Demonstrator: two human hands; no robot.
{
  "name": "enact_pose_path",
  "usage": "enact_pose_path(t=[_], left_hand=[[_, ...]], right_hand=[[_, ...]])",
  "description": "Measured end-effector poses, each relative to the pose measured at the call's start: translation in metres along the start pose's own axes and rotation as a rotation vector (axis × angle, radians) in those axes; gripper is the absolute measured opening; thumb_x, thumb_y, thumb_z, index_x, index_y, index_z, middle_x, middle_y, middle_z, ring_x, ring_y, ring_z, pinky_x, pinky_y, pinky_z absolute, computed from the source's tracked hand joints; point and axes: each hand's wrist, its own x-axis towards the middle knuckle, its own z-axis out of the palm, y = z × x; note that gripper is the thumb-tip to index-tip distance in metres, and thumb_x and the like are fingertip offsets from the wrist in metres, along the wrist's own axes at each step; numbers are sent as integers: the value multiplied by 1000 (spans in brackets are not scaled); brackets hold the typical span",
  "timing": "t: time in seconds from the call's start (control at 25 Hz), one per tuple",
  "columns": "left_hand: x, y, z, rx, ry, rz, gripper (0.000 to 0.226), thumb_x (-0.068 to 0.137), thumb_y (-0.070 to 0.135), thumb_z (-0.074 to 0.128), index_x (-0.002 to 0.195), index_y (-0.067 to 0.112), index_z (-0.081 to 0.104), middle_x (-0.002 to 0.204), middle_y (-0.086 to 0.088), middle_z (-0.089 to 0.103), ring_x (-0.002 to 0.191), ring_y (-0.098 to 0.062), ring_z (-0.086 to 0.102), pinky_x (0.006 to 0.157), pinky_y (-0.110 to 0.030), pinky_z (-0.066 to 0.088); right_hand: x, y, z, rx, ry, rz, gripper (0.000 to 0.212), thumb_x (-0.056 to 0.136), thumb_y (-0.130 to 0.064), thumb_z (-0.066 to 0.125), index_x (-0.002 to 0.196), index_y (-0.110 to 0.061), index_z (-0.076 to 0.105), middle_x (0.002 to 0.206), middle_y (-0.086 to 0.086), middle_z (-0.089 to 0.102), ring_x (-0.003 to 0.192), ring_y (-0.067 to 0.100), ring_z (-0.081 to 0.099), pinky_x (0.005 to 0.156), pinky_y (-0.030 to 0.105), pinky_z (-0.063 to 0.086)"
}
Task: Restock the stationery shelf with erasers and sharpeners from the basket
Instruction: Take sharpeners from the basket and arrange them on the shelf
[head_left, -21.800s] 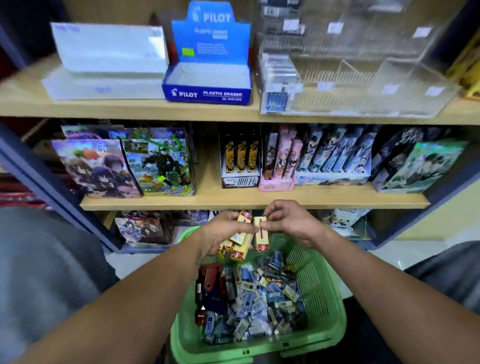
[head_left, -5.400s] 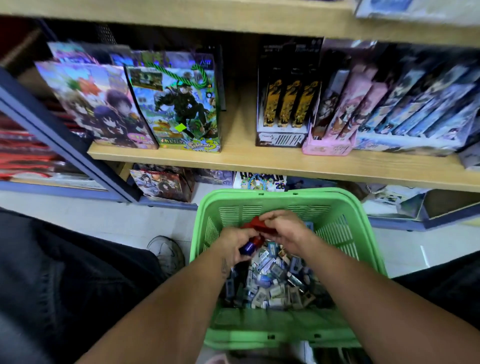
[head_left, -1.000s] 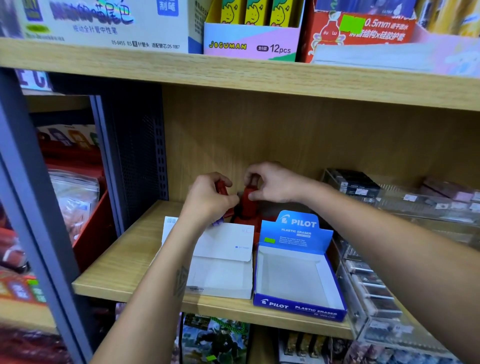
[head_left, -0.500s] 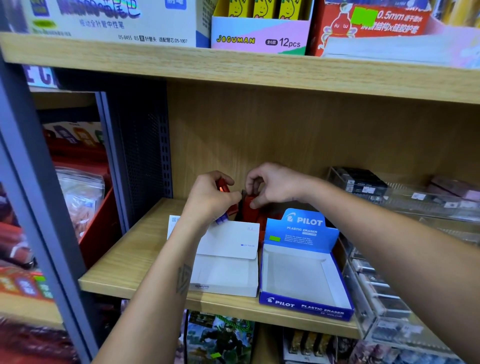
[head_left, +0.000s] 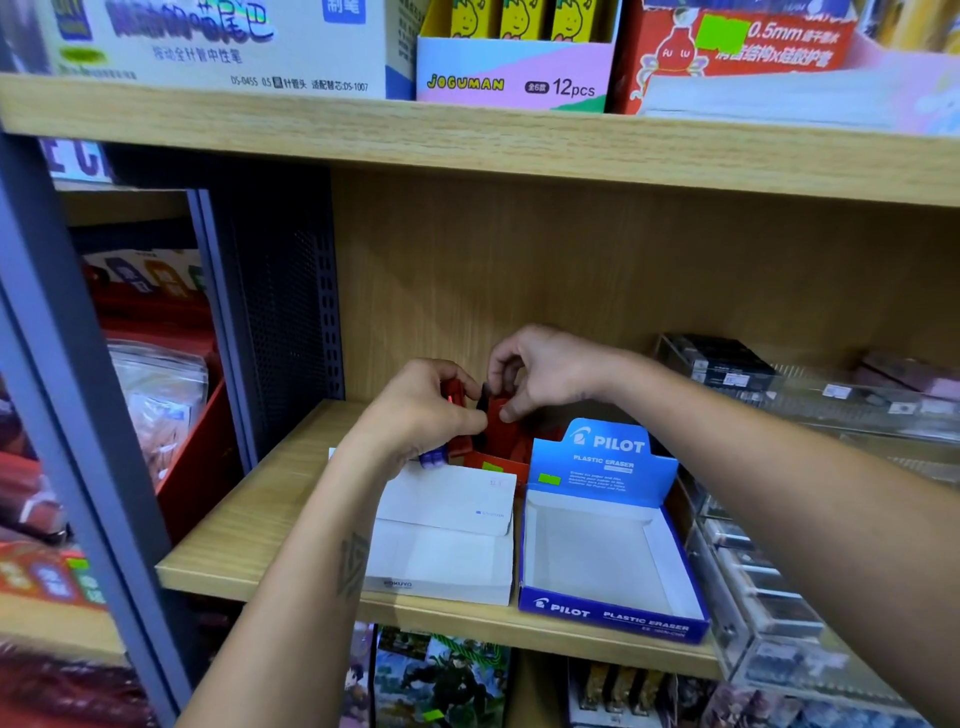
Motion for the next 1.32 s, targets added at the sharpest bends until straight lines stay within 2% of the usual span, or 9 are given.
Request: enact_pose_path(t=[0.24, 0.32, 0.4, 0.68, 0.84, 1.0, 1.08, 1.24, 1.32], left_hand=[[-1, -1, -1, 44, -27, -32, 16, 77, 10, 77, 90, 17, 71, 79, -6, 66, 57, -14, 60, 39, -21, 44], [0, -1, -2, 48, -47, -50, 15, 77, 10, 77, 90, 15, 72, 86, -12, 71, 65, -19, 66, 51, -37, 60], [0, 0, -3, 52, -43, -59, 16, 76, 11, 77, 91, 16, 72, 90, -13, 72, 72, -23, 69, 66, -47, 61], [7, -7, 1, -26, 86, -13, 20, 76, 14, 78, 94, 18, 71, 86, -2, 63, 69, -16, 62, 50, -26, 52], [9, -8, 2, -81, 152, -19, 21, 77, 11, 76, 96, 16, 70, 87, -4, 63, 70, -17, 62, 53, -29, 53], [14, -10, -2, -132, 226, -34, 25, 78, 15, 78, 101, 17, 68, 93, -4, 63, 76, -19, 64, 56, -33, 57], [14, -10, -2, -143, 232, -36, 26, 78, 16, 78, 102, 17, 68, 93, -2, 63, 78, -19, 65, 55, -31, 56], [10, -7, 1, -182, 222, 0, 28, 81, 15, 77, 107, 23, 71, 96, -2, 64, 77, -20, 67, 54, -31, 57], [6, -5, 1, -207, 186, 6, 38, 82, 17, 78, 116, 28, 68, 102, -4, 64, 81, -25, 70, 52, -33, 58]], right_hand=[[-1, 0, 0, 15, 20, 7, 26, 75, -21, 85, 96, -20, 70, 100, 1, 69, 94, 18, 65, 79, 33, 54], [0, 1, 0, 8, 34, 13, 25, 76, -20, 84, 96, -21, 69, 102, 0, 68, 95, 17, 64, 79, 33, 53], [0, 1, -1, 24, 20, 9, 25, 75, -20, 84, 96, -22, 69, 102, -1, 68, 96, 15, 64, 82, 34, 54], [-1, -2, 0, 5, -18, -2, 27, 73, -20, 86, 94, -18, 70, 98, 2, 70, 91, 18, 65, 76, 33, 54], [-2, 1, 2, -31, -55, 0, 27, 72, -21, 88, 93, -19, 70, 88, -3, 68, 81, 13, 63, 68, 26, 49], [-3, 0, 5, 7, -54, -9, 27, 79, -22, 83, 104, -22, 74, 99, -6, 72, 91, 11, 67, 77, 24, 52], [-3, -1, 3, -2, -46, -1, 26, 81, -21, 81, 106, -21, 75, 105, -5, 72, 94, 11, 65, 78, 24, 51], [-3, -10, 6, -48, -77, 5, 22, 83, -20, 79, 104, -18, 75, 99, -6, 70, 82, 6, 60, 64, 15, 42], [-7, -12, 2, -58, -96, 0, 24, 85, -22, 77, 110, -20, 75, 103, -6, 71, 89, 8, 62, 70, 16, 46]])
